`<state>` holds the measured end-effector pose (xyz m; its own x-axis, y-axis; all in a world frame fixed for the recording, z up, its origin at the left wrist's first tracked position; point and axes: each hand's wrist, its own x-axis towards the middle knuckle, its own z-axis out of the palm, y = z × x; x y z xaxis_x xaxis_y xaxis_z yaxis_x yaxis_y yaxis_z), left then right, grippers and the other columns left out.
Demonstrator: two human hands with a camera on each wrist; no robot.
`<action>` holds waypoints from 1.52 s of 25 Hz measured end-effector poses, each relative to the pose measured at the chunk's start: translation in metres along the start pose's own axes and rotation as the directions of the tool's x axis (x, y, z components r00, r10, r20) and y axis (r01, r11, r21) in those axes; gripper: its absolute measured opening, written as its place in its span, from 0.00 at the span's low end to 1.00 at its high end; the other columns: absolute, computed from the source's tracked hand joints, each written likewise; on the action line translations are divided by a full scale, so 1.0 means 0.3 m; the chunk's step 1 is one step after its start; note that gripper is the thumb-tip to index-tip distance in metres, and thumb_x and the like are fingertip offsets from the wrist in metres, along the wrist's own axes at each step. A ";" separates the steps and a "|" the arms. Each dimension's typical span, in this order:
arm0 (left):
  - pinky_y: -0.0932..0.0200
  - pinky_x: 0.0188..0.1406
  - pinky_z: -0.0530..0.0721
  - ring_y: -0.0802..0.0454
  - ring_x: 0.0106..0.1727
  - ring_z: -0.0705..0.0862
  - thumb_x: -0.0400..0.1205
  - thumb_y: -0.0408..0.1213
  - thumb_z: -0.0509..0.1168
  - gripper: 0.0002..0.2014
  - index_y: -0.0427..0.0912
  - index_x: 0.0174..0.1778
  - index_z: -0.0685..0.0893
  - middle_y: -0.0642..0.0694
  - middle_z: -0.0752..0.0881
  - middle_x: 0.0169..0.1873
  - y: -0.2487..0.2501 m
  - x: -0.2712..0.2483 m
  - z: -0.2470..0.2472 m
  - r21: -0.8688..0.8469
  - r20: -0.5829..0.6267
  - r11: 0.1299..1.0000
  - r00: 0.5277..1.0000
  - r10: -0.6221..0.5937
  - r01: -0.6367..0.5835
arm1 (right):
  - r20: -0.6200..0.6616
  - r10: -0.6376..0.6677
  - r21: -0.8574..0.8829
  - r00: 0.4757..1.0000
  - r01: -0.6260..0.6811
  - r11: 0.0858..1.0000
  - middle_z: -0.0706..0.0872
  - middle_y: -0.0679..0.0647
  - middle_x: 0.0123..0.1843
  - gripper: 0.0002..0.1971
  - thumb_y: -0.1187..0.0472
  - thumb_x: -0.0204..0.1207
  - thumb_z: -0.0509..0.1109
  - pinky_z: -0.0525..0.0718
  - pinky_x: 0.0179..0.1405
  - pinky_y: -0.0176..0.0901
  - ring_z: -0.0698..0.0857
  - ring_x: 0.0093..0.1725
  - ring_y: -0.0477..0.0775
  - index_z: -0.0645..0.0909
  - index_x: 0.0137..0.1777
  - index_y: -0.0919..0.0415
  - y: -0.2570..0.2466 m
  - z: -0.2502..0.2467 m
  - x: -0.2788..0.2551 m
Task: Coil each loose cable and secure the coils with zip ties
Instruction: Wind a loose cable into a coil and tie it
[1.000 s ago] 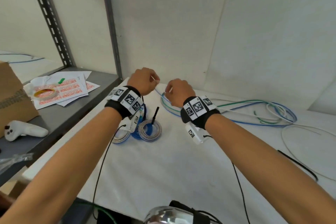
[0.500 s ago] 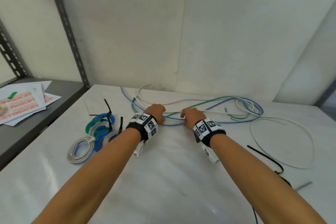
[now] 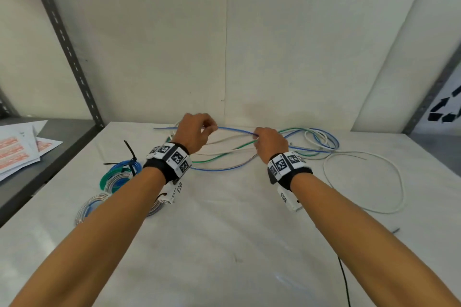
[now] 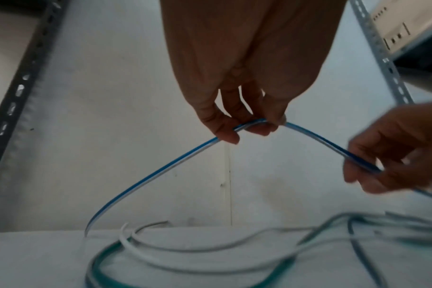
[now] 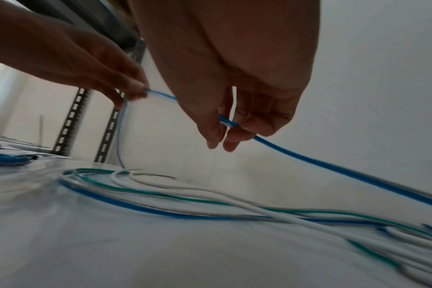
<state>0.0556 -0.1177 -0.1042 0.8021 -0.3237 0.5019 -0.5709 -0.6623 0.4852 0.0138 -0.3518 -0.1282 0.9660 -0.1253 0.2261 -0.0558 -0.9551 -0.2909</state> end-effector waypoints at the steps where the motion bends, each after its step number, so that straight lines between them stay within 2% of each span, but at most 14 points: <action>1: 0.58 0.47 0.77 0.46 0.47 0.87 0.83 0.37 0.72 0.05 0.40 0.47 0.90 0.46 0.91 0.41 0.019 0.011 -0.034 -0.064 -0.056 0.998 0.998 -0.013 0.010 | -0.020 0.044 0.020 0.999 -0.044 0.999 0.85 0.62 0.61 0.11 0.63 0.82 0.65 0.80 0.53 0.52 0.84 0.61 0.67 0.82 0.61 0.59 0.047 -0.014 0.000; 5: 0.56 0.46 0.86 0.55 0.43 0.87 0.84 0.40 0.71 0.04 0.46 0.46 0.89 0.55 0.89 0.38 0.051 0.040 -0.144 -0.357 -0.211 0.934 0.971 -0.112 0.031 | -0.085 0.245 0.161 0.966 -0.230 0.960 0.82 0.69 0.65 0.14 0.65 0.81 0.69 0.81 0.57 0.54 0.83 0.62 0.71 0.82 0.65 0.65 0.270 -0.056 -0.023; 9: 0.55 0.46 0.89 0.59 0.40 0.87 0.85 0.38 0.70 0.04 0.44 0.48 0.89 0.53 0.89 0.37 0.101 0.048 -0.163 -0.515 -0.241 0.857 0.961 -0.134 -0.009 | -0.312 0.395 0.371 0.864 -0.272 0.888 0.86 0.74 0.55 0.09 0.67 0.84 0.66 0.77 0.47 0.54 0.85 0.56 0.74 0.84 0.57 0.71 0.359 -0.106 -0.034; 12: 0.60 0.39 0.88 0.63 0.38 0.86 0.87 0.35 0.67 0.06 0.38 0.50 0.88 0.48 0.87 0.38 0.159 0.048 -0.151 -0.597 -0.268 0.801 0.949 -0.164 -0.030 | -0.458 0.398 0.445 0.795 -0.182 0.877 0.86 0.72 0.54 0.12 0.63 0.89 0.59 0.76 0.45 0.54 0.84 0.54 0.73 0.82 0.60 0.68 0.330 -0.156 -0.015; 15: 0.62 0.36 0.87 0.64 0.37 0.83 0.90 0.36 0.62 0.10 0.38 0.51 0.89 0.46 0.86 0.39 0.194 0.059 -0.152 -0.624 -0.276 0.781 0.945 -0.176 -0.037 | -0.602 0.335 0.475 0.724 -0.013 0.880 0.88 0.66 0.52 0.15 0.61 0.89 0.54 0.83 0.51 0.59 0.86 0.52 0.69 0.80 0.67 0.61 0.251 -0.220 0.002; 17: 0.62 0.34 0.85 0.63 0.35 0.80 0.91 0.36 0.59 0.12 0.39 0.52 0.87 0.48 0.81 0.36 0.213 0.061 -0.159 -0.645 -0.275 0.763 0.945 -0.178 -0.044 | -0.630 0.329 0.521 0.703 0.069 0.851 0.89 0.65 0.53 0.17 0.60 0.89 0.52 0.84 0.55 0.54 0.87 0.53 0.66 0.78 0.71 0.58 0.187 -0.258 0.004; 19: 0.61 0.32 0.82 0.61 0.33 0.77 0.92 0.37 0.56 0.12 0.39 0.52 0.84 0.49 0.78 0.33 0.236 0.057 -0.169 -0.677 -0.283 0.735 0.939 -0.195 -0.052 | -0.578 0.325 0.572 0.748 0.087 0.816 0.90 0.63 0.54 0.18 0.61 0.89 0.55 0.84 0.57 0.50 0.88 0.53 0.63 0.77 0.75 0.59 0.131 -0.267 0.004; 23: 0.59 0.30 0.86 0.57 0.35 0.79 0.92 0.37 0.55 0.08 0.40 0.53 0.77 0.47 0.79 0.34 0.280 0.050 -0.190 -0.731 -0.306 0.679 0.922 -0.237 -0.068 | -0.274 0.241 0.562 0.931 -0.048 0.826 0.85 0.64 0.66 0.26 0.51 0.86 0.65 0.80 0.69 0.54 0.86 0.63 0.65 0.73 0.79 0.64 0.048 -0.211 -0.042; 24: 0.59 0.31 0.87 0.56 0.35 0.80 0.92 0.37 0.55 0.07 0.40 0.53 0.76 0.46 0.79 0.34 0.286 0.051 -0.193 -0.750 -0.310 0.658 0.916 -0.254 -0.072 | -0.199 0.197 0.569 0.960 -0.051 0.821 0.87 0.64 0.65 0.23 0.47 0.86 0.65 0.82 0.65 0.53 0.87 0.59 0.63 0.80 0.73 0.63 0.018 -0.195 -0.072; 26: 0.57 0.32 0.88 0.53 0.38 0.79 0.92 0.37 0.55 0.06 0.40 0.54 0.74 0.45 0.78 0.34 0.300 0.056 -0.191 -0.801 -0.295 0.596 0.905 -0.306 -0.059 | 0.036 0.059 0.716 0.998 -0.067 0.694 0.91 0.61 0.56 0.20 0.40 0.83 0.67 0.86 0.42 0.46 0.89 0.42 0.56 0.88 0.57 0.57 -0.046 -0.187 -0.138; 28: 0.56 0.35 0.89 0.51 0.39 0.78 0.92 0.37 0.55 0.06 0.40 0.54 0.74 0.45 0.77 0.34 0.311 0.056 -0.184 -0.866 -0.247 0.499 0.898 -0.364 -0.036 | 0.240 -0.128 0.778 0.962 -0.112 0.618 0.92 0.59 0.48 0.17 0.42 0.76 0.75 0.80 0.28 0.39 0.87 0.33 0.52 0.89 0.52 0.56 -0.088 -0.177 -0.194; 32: 0.55 0.37 0.90 0.52 0.36 0.79 0.91 0.38 0.59 0.06 0.39 0.54 0.76 0.45 0.78 0.36 0.287 0.054 -0.175 -0.951 -0.129 0.309 0.872 -0.472 0.027 | 0.097 -0.129 0.780 0.987 0.005 0.625 0.90 0.58 0.38 0.05 0.63 0.80 0.76 0.80 0.27 0.37 0.85 0.27 0.49 0.88 0.52 0.65 -0.083 -0.137 -0.196; 35: 0.59 0.35 0.90 0.52 0.36 0.83 0.87 0.35 0.67 0.10 0.36 0.60 0.78 0.44 0.83 0.38 0.272 0.032 -0.135 -0.912 0.001 0.368 0.899 -0.438 0.180 | -0.109 -0.073 0.646 0.991 0.126 0.753 0.92 0.53 0.41 0.07 0.62 0.83 0.71 0.84 0.39 0.41 0.87 0.35 0.47 0.91 0.53 0.61 -0.055 -0.116 -0.174; 38: 0.58 0.33 0.91 0.47 0.36 0.87 0.87 0.36 0.67 0.08 0.34 0.56 0.81 0.41 0.87 0.38 0.282 -0.015 -0.072 -0.846 0.150 0.402 0.880 -0.450 0.350 | -0.114 -0.158 0.449 0.981 0.193 0.872 0.93 0.54 0.51 0.10 0.59 0.84 0.69 0.85 0.51 0.48 0.89 0.49 0.54 0.91 0.59 0.56 -0.064 -0.111 -0.179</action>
<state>0.0000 -0.1577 -0.0498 0.9893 -0.0884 0.1161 -0.0973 0.1928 0.9764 -0.0452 -0.3357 -0.1038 0.9274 -0.0032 0.3740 0.2507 -0.7367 -0.6280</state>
